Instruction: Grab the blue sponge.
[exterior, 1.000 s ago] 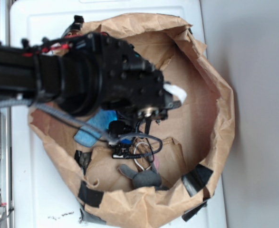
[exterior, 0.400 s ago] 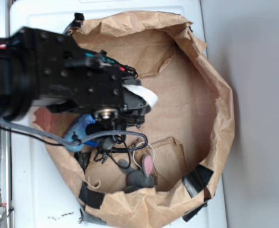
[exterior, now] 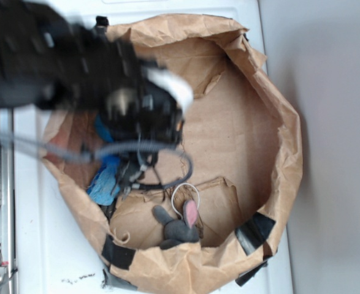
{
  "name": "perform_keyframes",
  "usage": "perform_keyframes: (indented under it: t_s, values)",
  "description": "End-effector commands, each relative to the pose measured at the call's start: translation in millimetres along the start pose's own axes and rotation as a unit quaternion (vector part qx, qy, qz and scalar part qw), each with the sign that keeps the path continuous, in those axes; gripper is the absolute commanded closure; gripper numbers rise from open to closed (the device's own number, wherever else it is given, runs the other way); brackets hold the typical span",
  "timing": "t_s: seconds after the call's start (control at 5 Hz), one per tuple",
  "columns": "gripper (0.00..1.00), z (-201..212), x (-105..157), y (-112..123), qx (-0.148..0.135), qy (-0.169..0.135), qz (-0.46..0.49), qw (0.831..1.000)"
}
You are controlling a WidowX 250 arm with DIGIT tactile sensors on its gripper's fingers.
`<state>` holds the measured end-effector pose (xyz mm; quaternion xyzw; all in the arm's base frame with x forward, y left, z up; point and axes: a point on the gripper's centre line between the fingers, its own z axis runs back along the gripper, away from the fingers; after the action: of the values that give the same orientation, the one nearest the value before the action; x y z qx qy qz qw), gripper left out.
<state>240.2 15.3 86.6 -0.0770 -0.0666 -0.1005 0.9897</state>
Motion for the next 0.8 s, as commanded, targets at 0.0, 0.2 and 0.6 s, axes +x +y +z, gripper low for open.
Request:
perform_keyframes:
  t_s: [0.0, 0.2, 0.6]
  values:
    - [0.00, 18, -11, 3, 0.012, 0.001, 0.023, 1.000]
    - [0.00, 18, -32, -7, 0.130, 0.000, 0.133, 0.982]
    - [0.00, 18, -32, -7, 0.130, 0.000, 0.133, 0.982]
